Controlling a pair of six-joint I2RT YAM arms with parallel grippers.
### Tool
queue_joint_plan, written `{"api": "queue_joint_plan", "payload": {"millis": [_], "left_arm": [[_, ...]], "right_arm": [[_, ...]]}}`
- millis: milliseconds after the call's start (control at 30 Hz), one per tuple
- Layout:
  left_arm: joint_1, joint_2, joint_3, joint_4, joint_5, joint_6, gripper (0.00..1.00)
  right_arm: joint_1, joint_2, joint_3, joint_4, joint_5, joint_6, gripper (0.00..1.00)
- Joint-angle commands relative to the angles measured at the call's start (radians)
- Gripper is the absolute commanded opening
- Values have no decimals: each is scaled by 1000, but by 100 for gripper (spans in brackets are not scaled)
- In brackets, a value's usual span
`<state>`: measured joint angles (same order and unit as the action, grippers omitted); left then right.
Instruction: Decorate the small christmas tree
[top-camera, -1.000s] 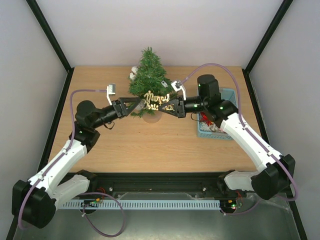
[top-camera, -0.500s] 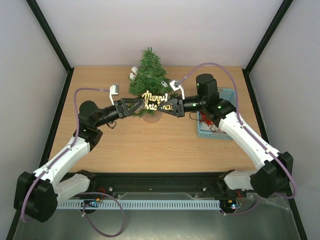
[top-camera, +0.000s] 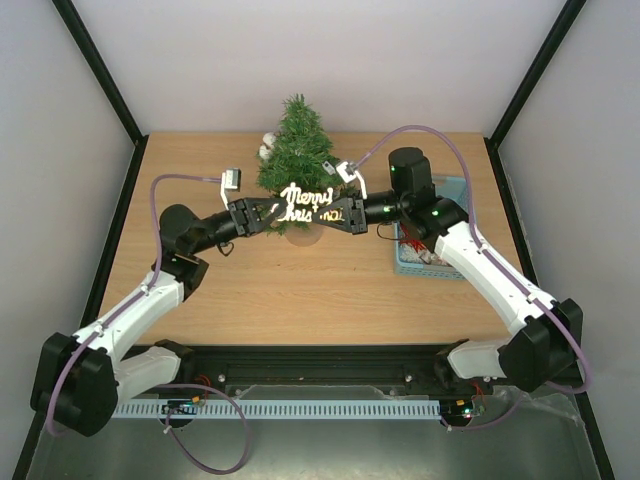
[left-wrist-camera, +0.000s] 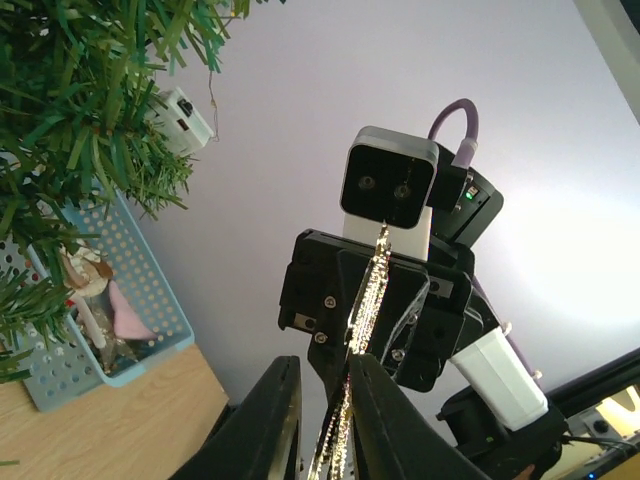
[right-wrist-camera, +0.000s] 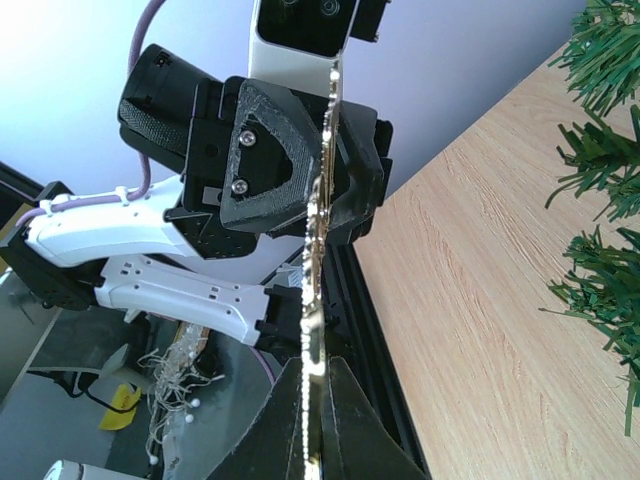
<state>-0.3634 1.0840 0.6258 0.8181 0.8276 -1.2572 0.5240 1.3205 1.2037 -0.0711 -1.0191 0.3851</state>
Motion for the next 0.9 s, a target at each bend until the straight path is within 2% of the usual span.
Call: {"api": "queue_joint_plan", "payload": {"millis": [0, 100, 267, 500, 867], "left_arm": [[3, 7, -16, 73, 14, -3, 16], [3, 10, -24, 80, 8, 5, 13], [2, 18, -37, 92, -14, 44, 11], [7, 50, -51, 157, -46, 48, 9], [42, 90, -2, 107, -68, 133, 7]], "right_arm": [[5, 9, 21, 31, -30, 6, 2], [5, 11, 18, 31, -24, 7, 6], [5, -2, 14, 0, -6, -17, 24], [4, -29, -12, -39, 27, -37, 32], [-33, -111, -76, -122, 63, -78, 52]]}}
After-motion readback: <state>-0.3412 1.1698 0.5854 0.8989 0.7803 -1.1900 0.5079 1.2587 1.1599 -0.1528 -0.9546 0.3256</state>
